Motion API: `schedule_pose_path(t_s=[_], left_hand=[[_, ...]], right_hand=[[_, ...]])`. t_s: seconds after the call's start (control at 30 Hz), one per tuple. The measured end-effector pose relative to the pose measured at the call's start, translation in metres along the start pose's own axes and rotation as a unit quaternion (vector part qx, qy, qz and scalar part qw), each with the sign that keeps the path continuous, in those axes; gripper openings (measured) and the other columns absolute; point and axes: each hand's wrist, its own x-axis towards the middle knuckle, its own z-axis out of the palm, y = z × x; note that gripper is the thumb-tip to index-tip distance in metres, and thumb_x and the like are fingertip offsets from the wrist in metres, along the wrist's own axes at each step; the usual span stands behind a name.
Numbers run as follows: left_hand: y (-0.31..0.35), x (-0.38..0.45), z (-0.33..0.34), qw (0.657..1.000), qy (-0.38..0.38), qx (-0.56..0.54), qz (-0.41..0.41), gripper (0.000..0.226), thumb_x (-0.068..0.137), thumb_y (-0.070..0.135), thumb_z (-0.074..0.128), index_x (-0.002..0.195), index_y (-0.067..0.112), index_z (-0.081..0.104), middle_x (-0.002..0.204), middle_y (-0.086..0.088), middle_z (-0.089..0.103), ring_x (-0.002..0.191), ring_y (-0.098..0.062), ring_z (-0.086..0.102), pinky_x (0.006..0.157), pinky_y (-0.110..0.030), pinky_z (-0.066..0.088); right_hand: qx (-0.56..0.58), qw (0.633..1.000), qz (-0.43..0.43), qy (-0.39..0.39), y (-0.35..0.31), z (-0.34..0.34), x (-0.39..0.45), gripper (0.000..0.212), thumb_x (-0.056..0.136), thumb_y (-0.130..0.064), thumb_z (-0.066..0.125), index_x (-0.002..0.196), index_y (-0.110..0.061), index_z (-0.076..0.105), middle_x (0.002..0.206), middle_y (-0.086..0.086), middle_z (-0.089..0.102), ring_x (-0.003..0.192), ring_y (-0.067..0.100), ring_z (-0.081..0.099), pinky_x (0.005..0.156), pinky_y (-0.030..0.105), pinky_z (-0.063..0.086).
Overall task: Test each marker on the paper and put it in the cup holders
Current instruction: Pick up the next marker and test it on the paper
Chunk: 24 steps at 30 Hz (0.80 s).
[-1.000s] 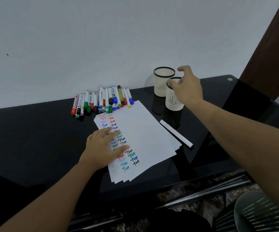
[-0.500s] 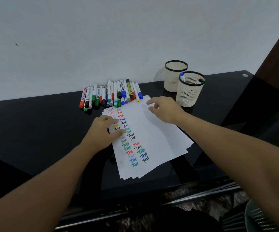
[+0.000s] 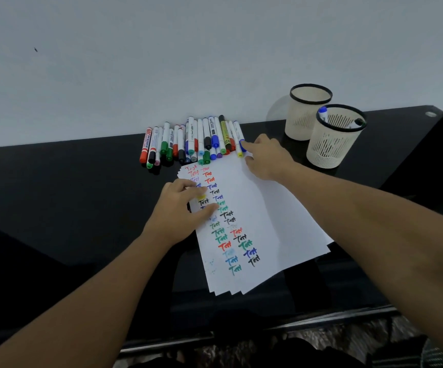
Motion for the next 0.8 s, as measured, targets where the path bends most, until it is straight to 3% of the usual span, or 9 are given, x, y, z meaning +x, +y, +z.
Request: schedule_pose_path(t_s=[0.1, 0.23, 0.3, 0.43, 0.53, 0.63, 0.8], left_hand=[[-0.001, 0.000, 0.000, 1.000, 0.002, -0.003, 0.000, 0.061, 0.085, 0.061, 0.069, 0.134, 0.025, 0.066, 0.128, 0.013, 0.051, 0.117, -0.006, 0.037, 0.098, -0.022, 0.029], [0.001, 0.001, 0.000, 1.000, 0.005, -0.003, 0.004, 0.061, 0.085, 0.060, 0.069, 0.134, 0.024, 0.066, 0.128, 0.012, 0.052, 0.116, -0.007, 0.037, 0.097, -0.022, 0.029], [0.001, 0.000, 0.000, 1.000, 0.005, -0.001, 0.005, 0.061, 0.085, 0.059, 0.069, 0.134, 0.024, 0.065, 0.128, 0.012, 0.051, 0.116, -0.007, 0.037, 0.097, -0.022, 0.029], [0.001, -0.001, 0.000, 1.000, 0.008, -0.006, 0.004, 0.061, 0.085, 0.059, 0.069, 0.134, 0.023, 0.065, 0.128, 0.012, 0.052, 0.116, -0.007, 0.037, 0.097, -0.023, 0.030], [0.001, 0.000, 0.000, 1.000, 0.003, -0.001, 0.003, 0.061, 0.085, 0.060, 0.068, 0.135, 0.024, 0.065, 0.129, 0.011, 0.051, 0.117, -0.006, 0.036, 0.098, -0.023, 0.030], [0.001, 0.000, 0.000, 1.000, 0.009, -0.001, 0.005, 0.060, 0.085, 0.059, 0.070, 0.133, 0.023, 0.066, 0.128, 0.010, 0.052, 0.117, -0.010, 0.038, 0.098, -0.024, 0.031], [0.002, -0.001, 0.001, 1.000, 0.015, -0.006, 0.009, 0.058, 0.085, 0.056, 0.071, 0.132, 0.022, 0.067, 0.127, 0.008, 0.054, 0.115, -0.010, 0.039, 0.097, -0.024, 0.031]], right_hand=[[0.000, 0.999, 0.007, 0.043, 0.002, 0.003, -0.005, 0.047, 0.106, -0.039, 0.046, 0.151, -0.026, 0.045, 0.132, 0.008, 0.048, 0.110, 0.025, 0.052, 0.088, 0.042, 0.054], [0.015, 0.992, 0.019, 0.125, 0.005, 0.006, -0.014, 0.031, 0.102, -0.047, 0.054, 0.115, -0.019, 0.057, 0.110, 0.005, 0.051, 0.090, 0.020, 0.054, 0.073, 0.038, 0.053], [0.020, 0.991, 0.022, 0.128, 0.004, 0.005, -0.018, 0.032, 0.101, -0.047, 0.056, 0.117, -0.020, 0.055, 0.110, 0.006, 0.051, 0.088, 0.019, 0.054, 0.073, 0.037, 0.054], [0.010, 0.997, -0.002, 0.081, 0.001, 0.002, -0.022, 0.041, 0.105, -0.045, 0.051, 0.143, -0.029, 0.049, 0.119, 0.008, 0.056, 0.095, 0.020, 0.053, 0.074, 0.035, 0.051], [-0.001, 0.997, 0.006, 0.070, 0.000, -0.001, -0.026, 0.031, 0.105, -0.047, 0.051, 0.130, -0.029, 0.056, 0.111, 0.005, 0.057, 0.093, 0.020, 0.054, 0.076, 0.035, 0.047], [0.002, 0.996, 0.024, 0.085, 0.001, -0.003, -0.033, 0.021, 0.105, -0.044, 0.051, 0.114, -0.024, 0.052, 0.100, 0.005, 0.058, 0.086, 0.021, 0.056, 0.072, 0.037, 0.047], [0.067, 0.991, 0.086, 0.076, -0.001, -0.005, -0.043, 0.020, 0.103, -0.029, 0.051, 0.114, -0.017, 0.041, 0.093, 0.007, 0.053, 0.075, 0.022, 0.054, 0.059, 0.034, 0.041]])
